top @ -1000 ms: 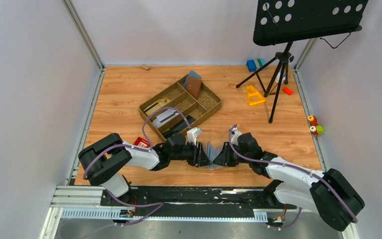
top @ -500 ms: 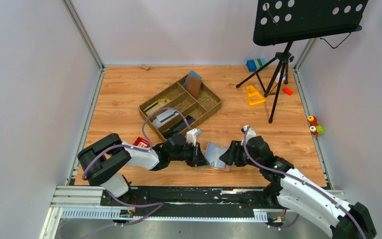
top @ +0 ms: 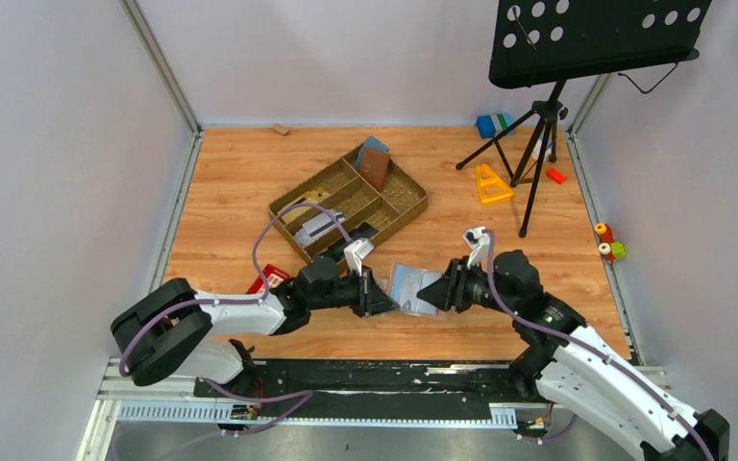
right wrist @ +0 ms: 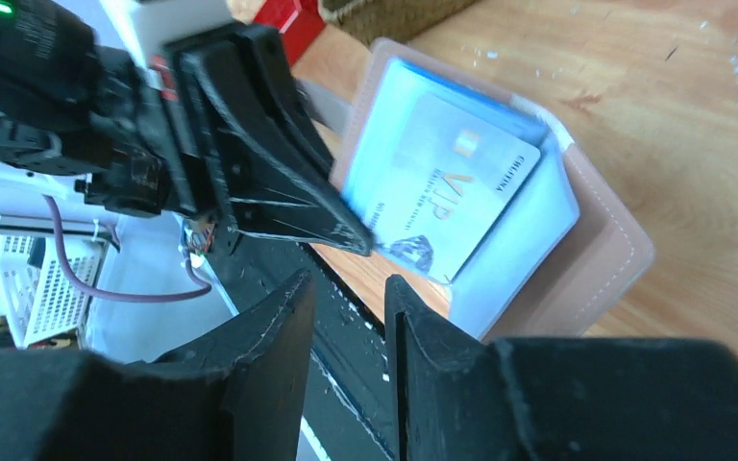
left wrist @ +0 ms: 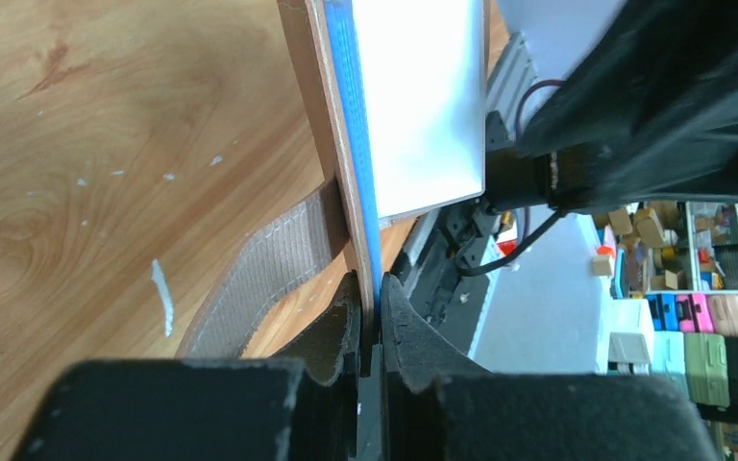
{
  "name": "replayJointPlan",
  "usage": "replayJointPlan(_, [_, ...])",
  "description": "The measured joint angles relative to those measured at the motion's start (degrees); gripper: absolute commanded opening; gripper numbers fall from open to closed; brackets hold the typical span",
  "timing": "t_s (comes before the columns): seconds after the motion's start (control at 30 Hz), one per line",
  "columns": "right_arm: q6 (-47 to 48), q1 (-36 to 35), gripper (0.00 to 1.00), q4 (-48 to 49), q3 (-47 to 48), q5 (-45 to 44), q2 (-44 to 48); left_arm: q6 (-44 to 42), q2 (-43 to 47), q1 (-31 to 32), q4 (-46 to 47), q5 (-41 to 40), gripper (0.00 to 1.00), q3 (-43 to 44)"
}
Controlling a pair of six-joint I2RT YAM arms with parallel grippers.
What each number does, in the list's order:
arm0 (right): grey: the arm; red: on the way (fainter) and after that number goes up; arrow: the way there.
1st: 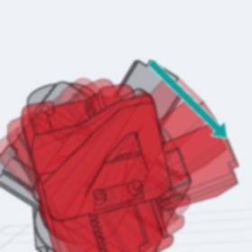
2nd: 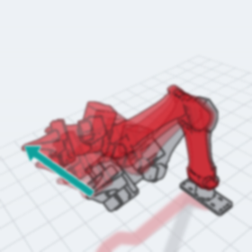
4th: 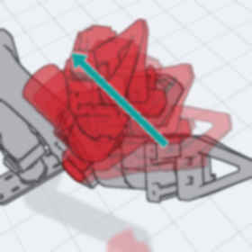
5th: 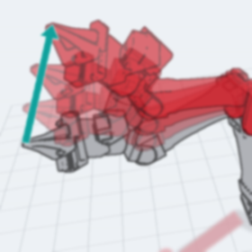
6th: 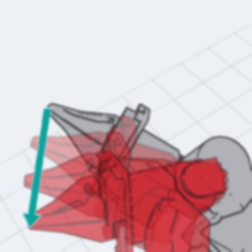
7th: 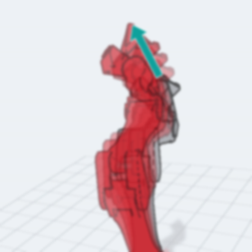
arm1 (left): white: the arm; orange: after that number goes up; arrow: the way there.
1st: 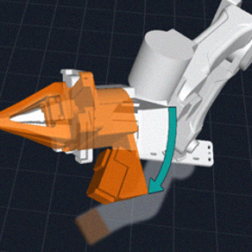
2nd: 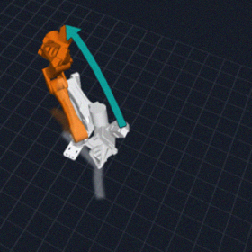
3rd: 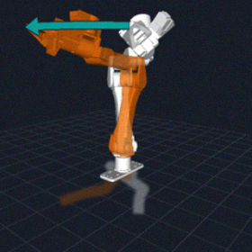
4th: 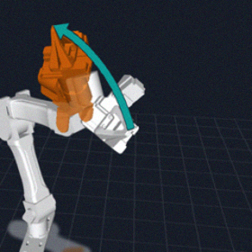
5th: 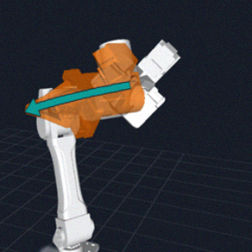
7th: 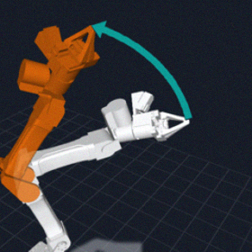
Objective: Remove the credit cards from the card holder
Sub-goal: Remove the credit card from the card holder.
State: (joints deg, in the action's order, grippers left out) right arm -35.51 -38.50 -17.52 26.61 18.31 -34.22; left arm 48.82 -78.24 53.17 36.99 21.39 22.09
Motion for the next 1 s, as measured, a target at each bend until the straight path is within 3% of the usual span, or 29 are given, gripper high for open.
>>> replayJointPlan(0.23, [-0.50,-0.04,0.32,-0.42,-0.11,1.55,-6.34,2.56,5.62,-0.83,1.55,2.08,0.00,-1.51])
replayJointPlan(0.43, [-4.26,1.51,0.42,2.54,-4.28,2.36,-1.51,5.81,8.28,-2.12,4.46,4.15,0.00,-2.89])
replayJointPlan(0.63, [-10.29,2.82,0.42,9.33,-8.26,4.87,2.91,9.51,8.96,-2.71,9.86,6.14,0.00,-4.66])
replayJointPlan(0.8, [-16.70,3.08,0.36,18.80,-10.45,7.76,1.99,14.05,6.95,-2.75,18.32,8.68,0.00,-5.33])
replayJointPlan(1.0, [-23.69,3.78,0.13,27.34,-13.77,8.83,4.31,17.81,4.76,-2.99,26.08,10.12,0.00,-5.97])
